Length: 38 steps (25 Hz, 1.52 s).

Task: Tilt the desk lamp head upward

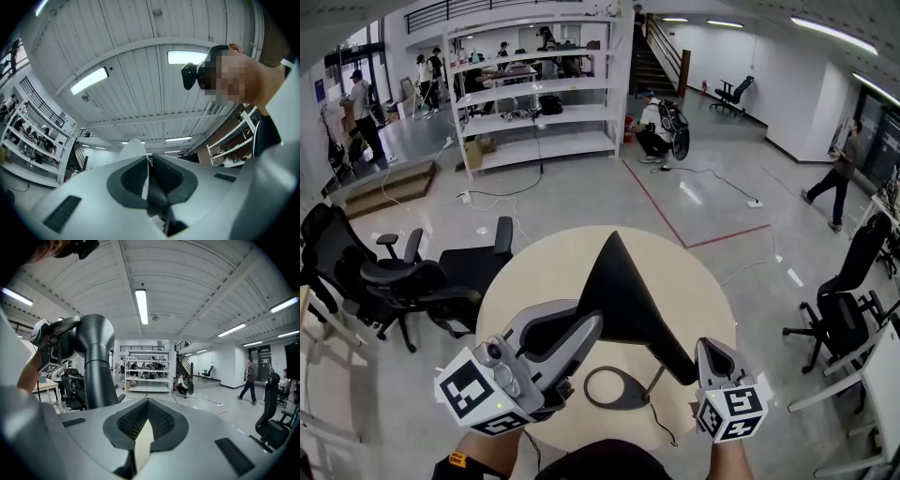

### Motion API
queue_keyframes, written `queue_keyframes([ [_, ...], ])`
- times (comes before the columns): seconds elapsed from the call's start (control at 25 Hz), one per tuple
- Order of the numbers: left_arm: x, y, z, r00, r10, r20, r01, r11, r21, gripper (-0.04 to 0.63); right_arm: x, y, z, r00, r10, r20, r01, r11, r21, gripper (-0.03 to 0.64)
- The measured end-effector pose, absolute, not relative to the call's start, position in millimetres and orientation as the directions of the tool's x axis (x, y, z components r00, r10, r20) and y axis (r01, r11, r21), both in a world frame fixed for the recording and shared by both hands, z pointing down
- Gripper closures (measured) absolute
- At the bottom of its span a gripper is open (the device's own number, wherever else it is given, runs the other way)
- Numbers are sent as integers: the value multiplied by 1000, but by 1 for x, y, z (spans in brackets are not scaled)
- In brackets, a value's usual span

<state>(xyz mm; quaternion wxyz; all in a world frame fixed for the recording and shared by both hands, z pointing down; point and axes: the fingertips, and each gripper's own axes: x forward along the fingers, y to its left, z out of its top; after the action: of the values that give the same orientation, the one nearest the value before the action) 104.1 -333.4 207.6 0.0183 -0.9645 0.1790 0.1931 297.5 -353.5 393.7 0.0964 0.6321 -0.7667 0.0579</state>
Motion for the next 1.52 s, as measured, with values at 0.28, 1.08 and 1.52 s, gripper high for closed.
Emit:
queue_keyframes([
  [0.28,108,-328,200,864,-318,-390,-344,-939,4,514,300,-355,396,-160,-965,207,-986,165,5,607],
  [1.08,110,-318,194,858,-338,-387,-380,-925,-34,512,307,-349,406,-80,-983,164,-997,78,-23,607],
  [1.52,58,-320,216,792,-435,-428,-451,-890,70,512,293,-329,400,3,-989,148,-997,8,74,607],
])
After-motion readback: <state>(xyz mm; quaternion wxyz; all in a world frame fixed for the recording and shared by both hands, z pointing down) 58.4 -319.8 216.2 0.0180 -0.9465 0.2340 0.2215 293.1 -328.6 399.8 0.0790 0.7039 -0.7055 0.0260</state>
